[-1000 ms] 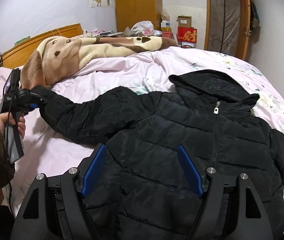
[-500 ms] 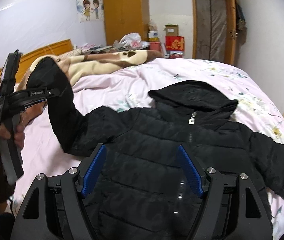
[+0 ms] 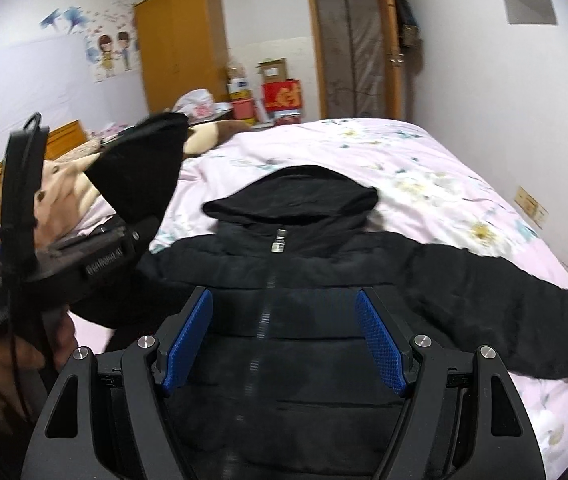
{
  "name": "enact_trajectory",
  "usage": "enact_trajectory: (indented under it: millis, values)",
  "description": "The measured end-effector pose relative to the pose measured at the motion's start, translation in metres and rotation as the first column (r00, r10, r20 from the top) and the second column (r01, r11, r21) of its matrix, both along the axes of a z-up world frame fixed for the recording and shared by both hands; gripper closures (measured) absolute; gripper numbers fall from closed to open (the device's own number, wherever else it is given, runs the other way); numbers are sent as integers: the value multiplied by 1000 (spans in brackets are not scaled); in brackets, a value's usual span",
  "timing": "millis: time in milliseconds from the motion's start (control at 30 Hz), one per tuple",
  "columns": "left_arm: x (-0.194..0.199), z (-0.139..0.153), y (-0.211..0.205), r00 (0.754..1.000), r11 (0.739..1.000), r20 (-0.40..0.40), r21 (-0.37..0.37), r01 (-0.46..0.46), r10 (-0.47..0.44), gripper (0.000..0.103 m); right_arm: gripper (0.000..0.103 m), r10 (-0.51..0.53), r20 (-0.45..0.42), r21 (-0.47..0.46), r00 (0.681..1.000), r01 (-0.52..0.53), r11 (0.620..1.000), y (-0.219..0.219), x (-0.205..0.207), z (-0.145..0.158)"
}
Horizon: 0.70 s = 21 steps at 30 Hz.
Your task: Fold large clothes
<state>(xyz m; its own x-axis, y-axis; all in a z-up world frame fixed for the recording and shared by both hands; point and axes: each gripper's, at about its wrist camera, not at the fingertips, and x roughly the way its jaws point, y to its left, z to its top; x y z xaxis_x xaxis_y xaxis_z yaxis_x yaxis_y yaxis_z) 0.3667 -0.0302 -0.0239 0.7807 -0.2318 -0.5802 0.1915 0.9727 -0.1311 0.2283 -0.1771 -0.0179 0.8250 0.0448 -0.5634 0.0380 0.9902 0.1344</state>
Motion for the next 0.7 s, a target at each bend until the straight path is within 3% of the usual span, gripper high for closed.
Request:
enact_trajectory:
  millis: [233, 467, 633, 667, 700]
  values:
    - [4, -40, -51, 997, 998, -54, 22, 61, -60, 91, 29, -90, -33, 20, 995, 91, 996, -44, -3, -15]
    - [16, -81, -74, 989, 994, -118, 50, 98, -91, 89, 29, -134, -85, 27, 987, 136, 990, -69, 4, -37]
    - [24, -107, -69, 960, 986, -227, -37, 162, -166, 75, 29, -138, -124, 67, 983, 147, 987, -81, 16, -50]
    - [21, -107, -66, 956, 982, -224, -47, 181, -187, 67, 29, -139, -135, 84, 981, 151, 985, -84, 18, -53]
    - [18, -105, -61, 957, 980, -210, -50, 192, -198, 52, 29, -137, -139, 99, 981, 152, 983, -86, 20, -54]
